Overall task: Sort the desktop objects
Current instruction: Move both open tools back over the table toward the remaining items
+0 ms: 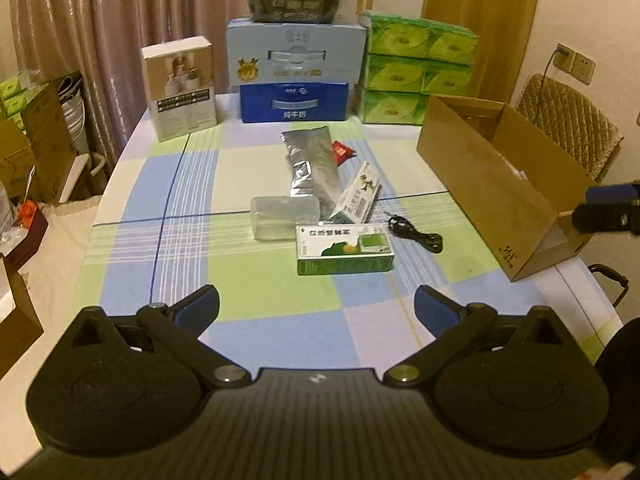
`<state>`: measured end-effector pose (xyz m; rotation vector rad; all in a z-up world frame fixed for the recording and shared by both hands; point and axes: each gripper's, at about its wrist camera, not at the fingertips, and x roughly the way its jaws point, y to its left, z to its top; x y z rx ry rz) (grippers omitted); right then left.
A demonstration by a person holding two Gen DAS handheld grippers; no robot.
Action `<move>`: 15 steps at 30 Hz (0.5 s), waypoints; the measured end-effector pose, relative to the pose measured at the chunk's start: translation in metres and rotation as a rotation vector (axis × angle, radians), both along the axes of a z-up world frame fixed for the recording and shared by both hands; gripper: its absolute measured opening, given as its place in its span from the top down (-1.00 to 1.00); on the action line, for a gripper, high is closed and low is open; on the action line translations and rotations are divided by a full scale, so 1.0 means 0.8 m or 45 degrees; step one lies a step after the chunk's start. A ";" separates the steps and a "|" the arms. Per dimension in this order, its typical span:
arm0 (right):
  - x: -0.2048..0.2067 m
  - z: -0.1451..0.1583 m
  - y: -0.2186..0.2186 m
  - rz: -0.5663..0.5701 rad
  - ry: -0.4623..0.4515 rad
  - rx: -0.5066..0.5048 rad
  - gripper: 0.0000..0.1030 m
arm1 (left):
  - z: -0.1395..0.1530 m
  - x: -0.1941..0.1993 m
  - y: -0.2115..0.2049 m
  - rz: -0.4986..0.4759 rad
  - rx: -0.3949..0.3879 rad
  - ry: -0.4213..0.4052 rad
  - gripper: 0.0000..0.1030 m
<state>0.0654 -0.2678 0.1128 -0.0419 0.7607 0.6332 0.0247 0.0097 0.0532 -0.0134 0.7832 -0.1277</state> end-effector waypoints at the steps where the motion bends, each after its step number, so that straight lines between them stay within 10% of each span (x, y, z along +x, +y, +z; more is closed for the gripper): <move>1: -0.001 -0.005 0.005 0.010 0.003 -0.009 -0.96 | -0.003 0.000 0.002 0.003 0.001 0.006 -0.98; 15: 0.035 -0.075 0.045 0.064 0.080 -0.070 -0.73 | -0.039 0.033 0.023 0.081 -0.027 0.031 -0.98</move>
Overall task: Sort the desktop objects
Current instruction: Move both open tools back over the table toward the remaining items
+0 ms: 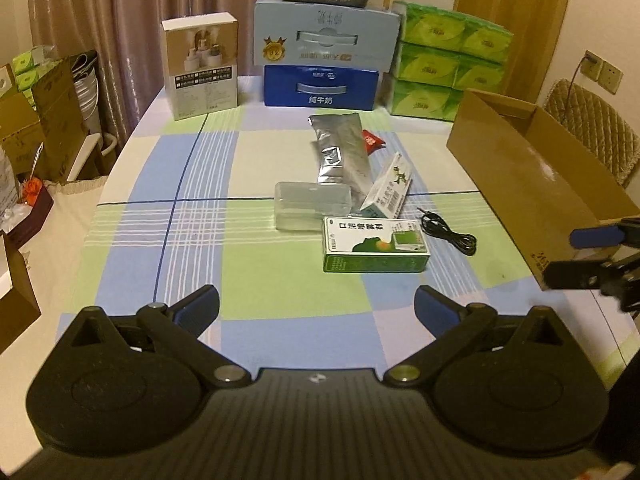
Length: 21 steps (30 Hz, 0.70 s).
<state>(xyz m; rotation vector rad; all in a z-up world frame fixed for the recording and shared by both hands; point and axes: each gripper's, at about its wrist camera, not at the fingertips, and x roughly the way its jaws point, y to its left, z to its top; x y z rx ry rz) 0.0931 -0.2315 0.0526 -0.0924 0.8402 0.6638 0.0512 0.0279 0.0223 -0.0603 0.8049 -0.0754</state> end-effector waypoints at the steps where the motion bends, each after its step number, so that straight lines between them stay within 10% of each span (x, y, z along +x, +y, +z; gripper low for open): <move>1: 0.005 -0.006 0.004 0.005 -0.004 -0.009 -0.70 | -0.004 0.004 0.001 0.004 -0.004 0.003 -0.98; 9: 0.052 -0.051 0.025 -0.013 -0.024 -0.094 -0.16 | -0.034 0.038 0.002 0.017 -0.023 0.027 -0.98; 21: 0.110 -0.105 0.047 0.010 -0.059 -0.204 0.01 | -0.077 0.090 -0.020 -0.022 -0.047 0.040 -0.98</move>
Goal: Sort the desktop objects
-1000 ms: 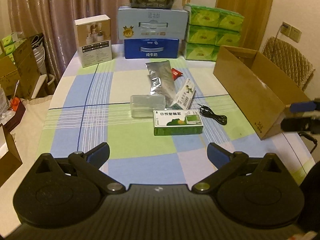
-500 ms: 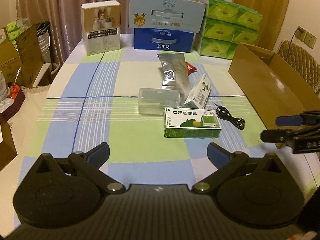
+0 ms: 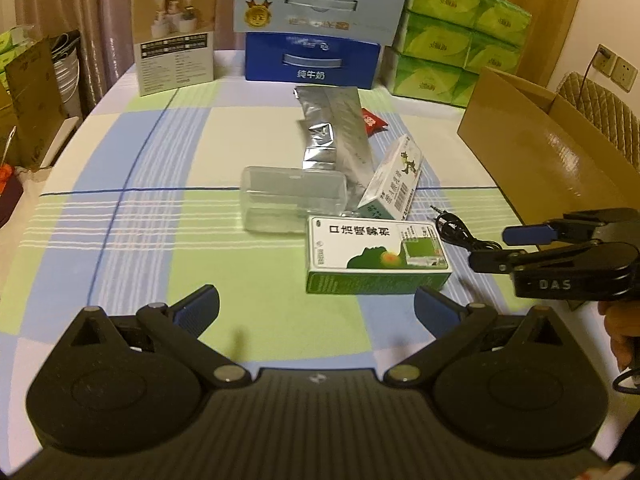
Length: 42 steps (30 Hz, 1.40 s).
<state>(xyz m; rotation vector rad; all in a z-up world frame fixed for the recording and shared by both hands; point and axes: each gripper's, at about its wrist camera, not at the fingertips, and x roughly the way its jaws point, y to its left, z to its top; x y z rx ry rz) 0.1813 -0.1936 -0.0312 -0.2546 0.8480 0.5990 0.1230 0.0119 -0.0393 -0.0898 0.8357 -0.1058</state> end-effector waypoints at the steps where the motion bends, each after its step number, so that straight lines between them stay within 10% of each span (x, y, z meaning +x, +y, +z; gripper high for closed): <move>1: 0.003 -0.003 0.003 0.006 -0.008 -0.015 0.03 | -0.003 0.004 -0.002 -0.003 0.004 -0.003 -0.98; 19: 0.052 -0.028 0.016 0.021 0.034 -0.049 0.72 | -0.034 0.026 -0.012 -0.072 -0.005 0.033 -0.97; 42: -0.027 -0.024 0.052 0.414 0.261 0.090 0.77 | -0.015 0.003 0.016 -0.024 -0.031 0.056 -0.98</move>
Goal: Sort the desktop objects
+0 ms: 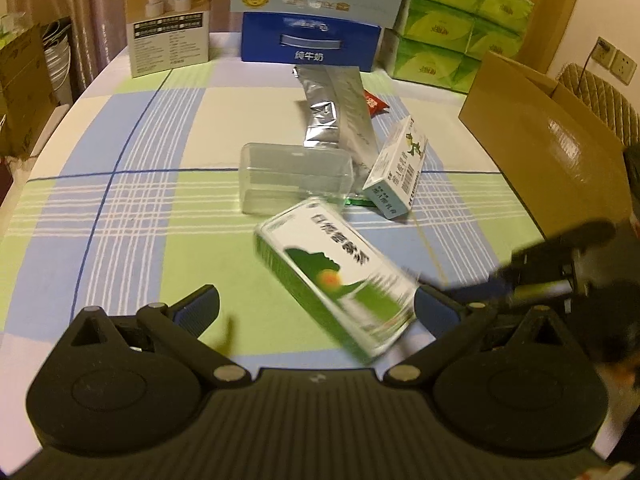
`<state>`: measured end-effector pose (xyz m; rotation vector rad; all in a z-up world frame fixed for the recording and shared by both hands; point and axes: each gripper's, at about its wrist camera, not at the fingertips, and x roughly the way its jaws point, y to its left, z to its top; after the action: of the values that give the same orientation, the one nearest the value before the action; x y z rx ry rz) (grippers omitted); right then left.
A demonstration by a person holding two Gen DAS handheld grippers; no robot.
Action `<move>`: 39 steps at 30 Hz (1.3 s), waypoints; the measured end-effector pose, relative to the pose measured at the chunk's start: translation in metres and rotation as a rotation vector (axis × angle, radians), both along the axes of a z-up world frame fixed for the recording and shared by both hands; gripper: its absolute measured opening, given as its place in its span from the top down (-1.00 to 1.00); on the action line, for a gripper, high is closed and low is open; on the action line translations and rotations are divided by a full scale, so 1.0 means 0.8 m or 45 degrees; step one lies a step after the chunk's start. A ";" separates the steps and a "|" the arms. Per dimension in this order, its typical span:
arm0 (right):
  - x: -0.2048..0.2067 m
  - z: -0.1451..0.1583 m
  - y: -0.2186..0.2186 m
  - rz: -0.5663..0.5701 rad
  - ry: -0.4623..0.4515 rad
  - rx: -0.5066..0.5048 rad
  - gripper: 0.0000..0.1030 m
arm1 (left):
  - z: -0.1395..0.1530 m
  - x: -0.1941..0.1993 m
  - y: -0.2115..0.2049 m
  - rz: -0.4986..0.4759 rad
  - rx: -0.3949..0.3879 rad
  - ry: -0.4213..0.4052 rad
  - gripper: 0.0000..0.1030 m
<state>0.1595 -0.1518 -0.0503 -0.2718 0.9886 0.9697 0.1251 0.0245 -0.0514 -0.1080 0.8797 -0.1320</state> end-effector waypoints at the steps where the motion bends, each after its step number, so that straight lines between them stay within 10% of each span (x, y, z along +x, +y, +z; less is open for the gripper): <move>1: -0.011 0.000 0.004 0.036 0.015 0.007 0.77 | 0.001 -0.002 0.001 0.003 -0.001 0.002 -0.98; 6: -0.039 -0.002 0.014 0.099 0.015 0.008 0.77 | -0.003 -0.001 0.000 0.021 0.011 0.017 -0.97; 14: -0.022 0.000 -0.031 -0.255 0.012 -0.038 0.77 | -0.010 0.008 -0.036 -0.218 0.266 -0.059 -0.86; 25: 0.007 0.003 -0.064 -0.462 -0.012 -0.011 0.77 | -0.017 0.018 -0.049 -0.256 0.223 0.040 0.01; 39: 0.002 -0.005 -0.051 -0.417 -0.172 -0.029 0.24 | -0.019 0.025 -0.056 -0.236 0.223 0.010 -0.40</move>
<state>0.1615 -0.1926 -0.0541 -0.1840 0.8875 0.6336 0.1452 -0.0207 -0.0670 0.1370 0.9045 -0.2267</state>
